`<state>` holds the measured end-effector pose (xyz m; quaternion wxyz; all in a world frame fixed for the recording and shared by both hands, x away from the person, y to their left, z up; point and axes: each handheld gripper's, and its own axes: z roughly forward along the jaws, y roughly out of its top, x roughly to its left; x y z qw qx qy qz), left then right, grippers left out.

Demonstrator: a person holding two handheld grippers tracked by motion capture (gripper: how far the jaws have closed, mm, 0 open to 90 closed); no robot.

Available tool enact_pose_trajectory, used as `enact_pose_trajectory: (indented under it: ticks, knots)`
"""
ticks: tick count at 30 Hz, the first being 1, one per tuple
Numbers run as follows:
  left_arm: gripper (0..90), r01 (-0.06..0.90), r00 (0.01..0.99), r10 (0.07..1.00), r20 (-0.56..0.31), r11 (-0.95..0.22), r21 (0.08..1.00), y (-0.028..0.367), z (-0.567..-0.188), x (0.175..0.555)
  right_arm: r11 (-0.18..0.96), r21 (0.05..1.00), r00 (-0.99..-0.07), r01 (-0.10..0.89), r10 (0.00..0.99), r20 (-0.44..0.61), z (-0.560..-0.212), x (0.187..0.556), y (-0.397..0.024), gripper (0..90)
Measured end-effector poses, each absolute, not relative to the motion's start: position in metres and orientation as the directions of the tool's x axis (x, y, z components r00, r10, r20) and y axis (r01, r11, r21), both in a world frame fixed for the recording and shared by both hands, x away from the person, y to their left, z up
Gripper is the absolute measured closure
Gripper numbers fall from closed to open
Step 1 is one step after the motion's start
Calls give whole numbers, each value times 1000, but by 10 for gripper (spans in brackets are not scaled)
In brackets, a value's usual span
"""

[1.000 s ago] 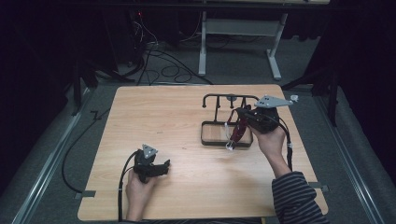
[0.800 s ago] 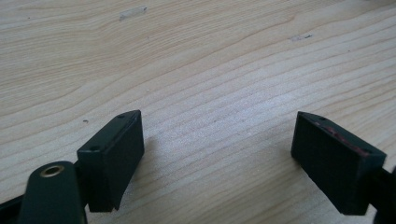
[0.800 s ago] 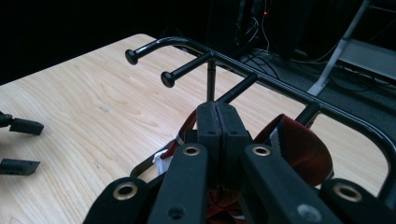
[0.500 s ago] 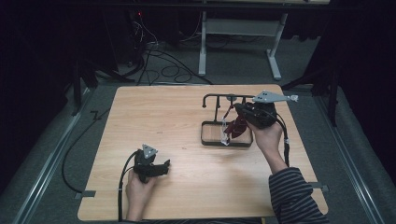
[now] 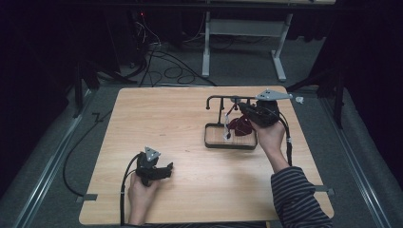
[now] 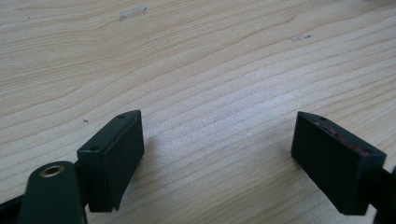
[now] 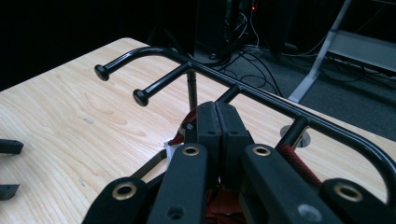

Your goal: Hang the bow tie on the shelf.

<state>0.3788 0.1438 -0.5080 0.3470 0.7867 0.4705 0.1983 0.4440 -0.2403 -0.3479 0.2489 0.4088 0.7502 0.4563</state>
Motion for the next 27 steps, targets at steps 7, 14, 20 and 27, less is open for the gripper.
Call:
enact_pose_trajectory:
  ticks: [7, 14, 20, 27]
  knots:
    - [175, 603, 480, 877, -15, -317, 732, 144, -508, 379, 236, 886, -541, 399, 841, 20, -349, 446, -241, 869]
    - [175, 603, 480, 877, -15, -317, 732, 144, -508, 379, 238, 888, -545, 393, 838, 17, -347, 444, -242, 855]
    - [175, 603, 480, 877, -15, -318, 732, 144, -508, 379, 240, 892, -547, 384, 837, 10, -344, 438, -244, 838]
    - [175, 603, 479, 878, -14, -317, 732, 144, -508, 379, 239, 898, -540, 370, 841, -1, -344, 428, -254, 772]
